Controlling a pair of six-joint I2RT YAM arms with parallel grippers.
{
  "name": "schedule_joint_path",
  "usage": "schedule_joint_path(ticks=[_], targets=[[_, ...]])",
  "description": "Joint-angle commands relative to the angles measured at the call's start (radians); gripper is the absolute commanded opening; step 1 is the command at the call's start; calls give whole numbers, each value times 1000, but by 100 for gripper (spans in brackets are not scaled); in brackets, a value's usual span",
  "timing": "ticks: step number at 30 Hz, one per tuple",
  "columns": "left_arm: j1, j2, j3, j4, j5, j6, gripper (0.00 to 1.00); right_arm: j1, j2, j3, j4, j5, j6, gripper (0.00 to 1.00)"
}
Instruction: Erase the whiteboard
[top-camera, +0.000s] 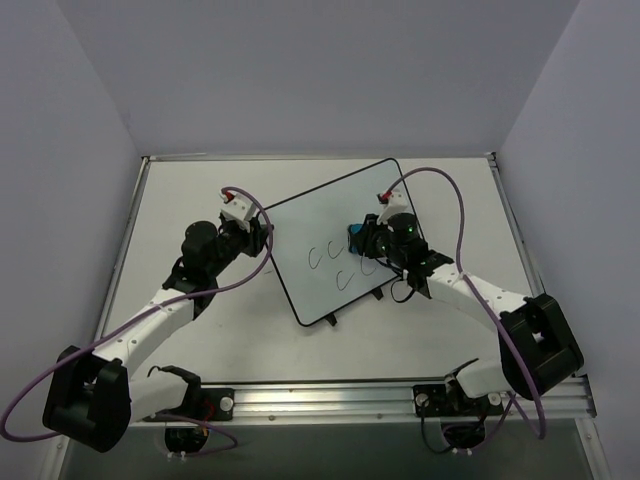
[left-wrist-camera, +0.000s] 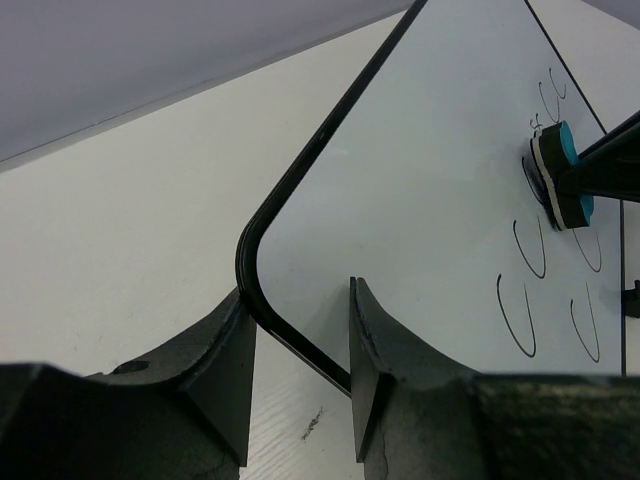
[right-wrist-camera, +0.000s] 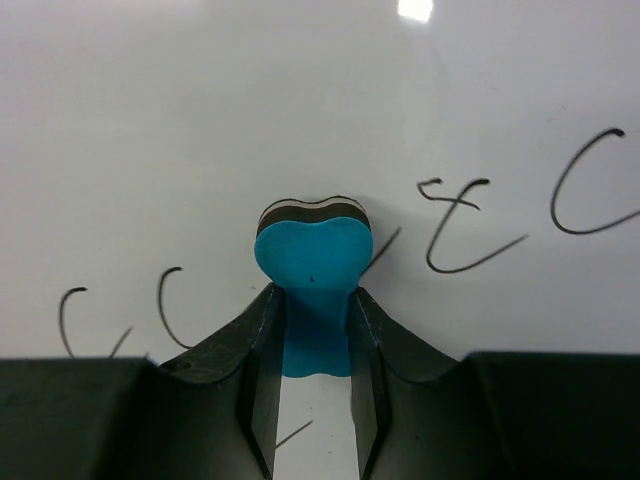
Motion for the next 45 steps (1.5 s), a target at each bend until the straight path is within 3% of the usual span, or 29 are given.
schedule_joint_path(ticks=[1,4,9,18,23,33,45], targets=[[-20,47,-20,-179,-56,252,2,-54,-19,-60,157,27,24,0],[-20,47,-19,-179,-57,253,2,-173,9,-71,166,-54,35,0],[-20,55,-19,-178,-59,256,2,-270,76,44,11,-76,-22,0],[-26,54,-19,-184,-54,261,2,-450,173,104,68,-234,-13,0],[-28,60,-17,-185,-57,264,2,-436,182,107,90,-268,-17,0],[-29,64,-19,-185,-59,264,2,-249,172,41,134,-231,5,0],[-31,66,-20,-187,-60,266,2,-469,213,112,-4,-235,19,0]])
